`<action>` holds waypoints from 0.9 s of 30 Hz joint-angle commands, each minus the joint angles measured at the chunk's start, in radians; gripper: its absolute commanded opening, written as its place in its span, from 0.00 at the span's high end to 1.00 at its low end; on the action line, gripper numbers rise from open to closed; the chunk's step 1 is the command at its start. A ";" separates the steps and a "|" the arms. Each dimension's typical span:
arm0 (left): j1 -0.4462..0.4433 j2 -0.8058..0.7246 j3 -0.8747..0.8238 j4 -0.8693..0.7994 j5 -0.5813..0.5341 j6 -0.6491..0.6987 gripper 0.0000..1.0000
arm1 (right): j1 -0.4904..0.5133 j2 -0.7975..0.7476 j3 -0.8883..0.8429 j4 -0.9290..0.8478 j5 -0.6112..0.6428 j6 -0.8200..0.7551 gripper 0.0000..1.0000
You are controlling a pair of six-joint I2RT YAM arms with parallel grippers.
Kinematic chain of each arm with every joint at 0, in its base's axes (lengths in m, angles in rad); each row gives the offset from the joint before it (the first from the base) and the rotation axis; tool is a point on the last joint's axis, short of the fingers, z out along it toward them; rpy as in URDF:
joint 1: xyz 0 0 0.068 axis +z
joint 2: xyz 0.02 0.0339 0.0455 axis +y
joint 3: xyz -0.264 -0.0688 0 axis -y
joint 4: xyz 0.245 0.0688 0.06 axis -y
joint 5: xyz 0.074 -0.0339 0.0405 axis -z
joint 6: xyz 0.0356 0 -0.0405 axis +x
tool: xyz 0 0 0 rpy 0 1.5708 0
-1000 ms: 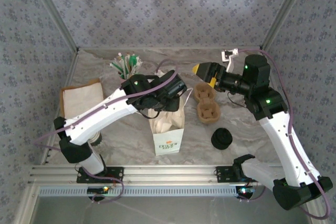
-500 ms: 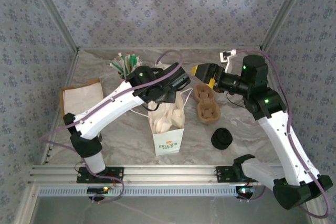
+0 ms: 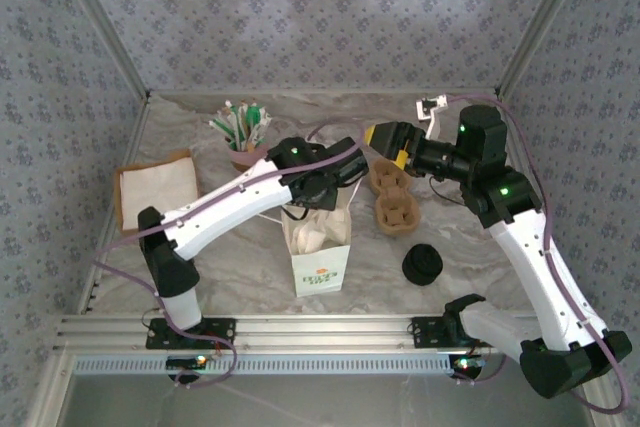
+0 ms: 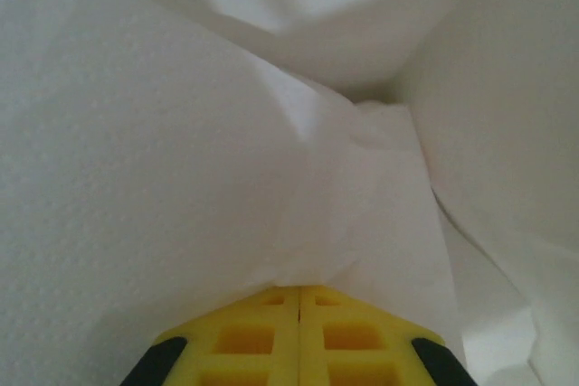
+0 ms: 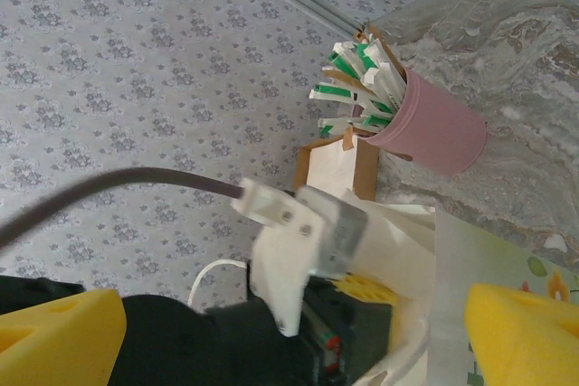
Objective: Pack the takeout coffee
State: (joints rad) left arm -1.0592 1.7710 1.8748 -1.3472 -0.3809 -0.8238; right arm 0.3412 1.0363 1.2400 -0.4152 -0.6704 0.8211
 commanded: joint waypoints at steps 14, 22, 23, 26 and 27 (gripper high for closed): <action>-0.001 -0.024 0.097 0.014 0.053 0.007 0.81 | 0.002 0.000 -0.005 0.018 -0.026 -0.017 0.02; -0.009 0.003 0.296 -0.130 -0.044 0.038 0.71 | 0.001 0.002 -0.010 0.019 -0.026 -0.019 0.02; -0.004 0.006 0.299 -0.138 -0.053 0.039 0.71 | 0.002 0.002 -0.011 0.020 -0.025 -0.018 0.02; 0.012 0.011 0.273 -0.126 -0.056 0.048 0.70 | 0.000 0.002 -0.013 0.020 -0.024 -0.019 0.02; 0.018 0.012 0.261 -0.120 -0.054 0.049 0.70 | 0.000 0.004 -0.013 0.021 -0.023 -0.020 0.02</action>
State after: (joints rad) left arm -1.0550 1.7714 2.1498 -1.4227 -0.3981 -0.7971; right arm 0.3408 1.0389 1.2373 -0.4145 -0.6708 0.8211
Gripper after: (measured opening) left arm 0.296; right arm 0.983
